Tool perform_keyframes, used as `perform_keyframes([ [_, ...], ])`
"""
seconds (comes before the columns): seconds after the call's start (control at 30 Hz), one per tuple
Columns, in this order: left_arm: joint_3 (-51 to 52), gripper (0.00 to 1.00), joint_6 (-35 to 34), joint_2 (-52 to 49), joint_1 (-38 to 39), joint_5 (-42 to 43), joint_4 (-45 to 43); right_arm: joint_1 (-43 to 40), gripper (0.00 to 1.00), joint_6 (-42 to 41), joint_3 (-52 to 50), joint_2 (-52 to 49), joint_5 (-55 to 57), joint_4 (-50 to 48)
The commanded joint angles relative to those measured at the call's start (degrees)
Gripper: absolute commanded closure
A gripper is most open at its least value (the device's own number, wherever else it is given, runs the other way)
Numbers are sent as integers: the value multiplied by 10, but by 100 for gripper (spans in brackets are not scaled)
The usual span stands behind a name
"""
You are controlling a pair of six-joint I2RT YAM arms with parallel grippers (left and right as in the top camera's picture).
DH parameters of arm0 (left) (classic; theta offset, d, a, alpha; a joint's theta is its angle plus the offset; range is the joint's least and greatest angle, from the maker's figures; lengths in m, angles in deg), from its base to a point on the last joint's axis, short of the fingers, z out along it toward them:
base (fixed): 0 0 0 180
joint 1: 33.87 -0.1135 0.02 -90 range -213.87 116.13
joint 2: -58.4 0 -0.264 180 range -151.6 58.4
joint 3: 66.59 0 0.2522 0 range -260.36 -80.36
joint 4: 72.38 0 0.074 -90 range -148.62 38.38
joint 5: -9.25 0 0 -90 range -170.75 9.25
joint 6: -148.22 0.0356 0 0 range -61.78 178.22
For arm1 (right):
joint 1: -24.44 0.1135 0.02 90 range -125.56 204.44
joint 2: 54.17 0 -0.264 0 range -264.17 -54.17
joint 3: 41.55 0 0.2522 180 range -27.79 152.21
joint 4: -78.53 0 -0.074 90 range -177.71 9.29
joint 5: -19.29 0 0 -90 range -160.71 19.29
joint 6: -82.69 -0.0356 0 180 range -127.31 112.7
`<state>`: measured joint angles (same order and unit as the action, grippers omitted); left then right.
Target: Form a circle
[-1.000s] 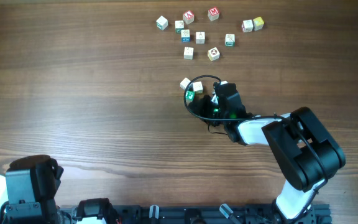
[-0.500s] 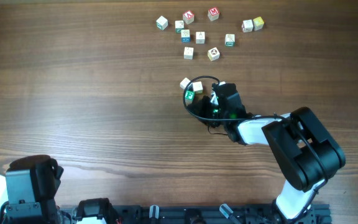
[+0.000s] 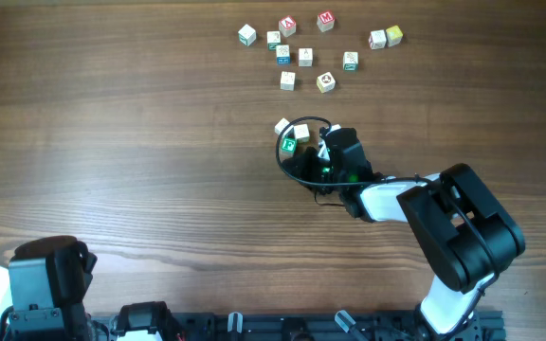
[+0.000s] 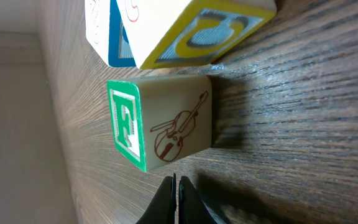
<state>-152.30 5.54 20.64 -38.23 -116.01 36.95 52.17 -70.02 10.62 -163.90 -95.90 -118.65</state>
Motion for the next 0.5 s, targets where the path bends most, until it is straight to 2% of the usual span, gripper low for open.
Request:
perform_keyframes([
  [0.0,0,0,-7,1,-4,-2,-1,2,96,12,11,-14,13,-6],
  [0.47,0,0,-7,1,-4,-2,-1,2,95,21,18,-14,21,-8],
])
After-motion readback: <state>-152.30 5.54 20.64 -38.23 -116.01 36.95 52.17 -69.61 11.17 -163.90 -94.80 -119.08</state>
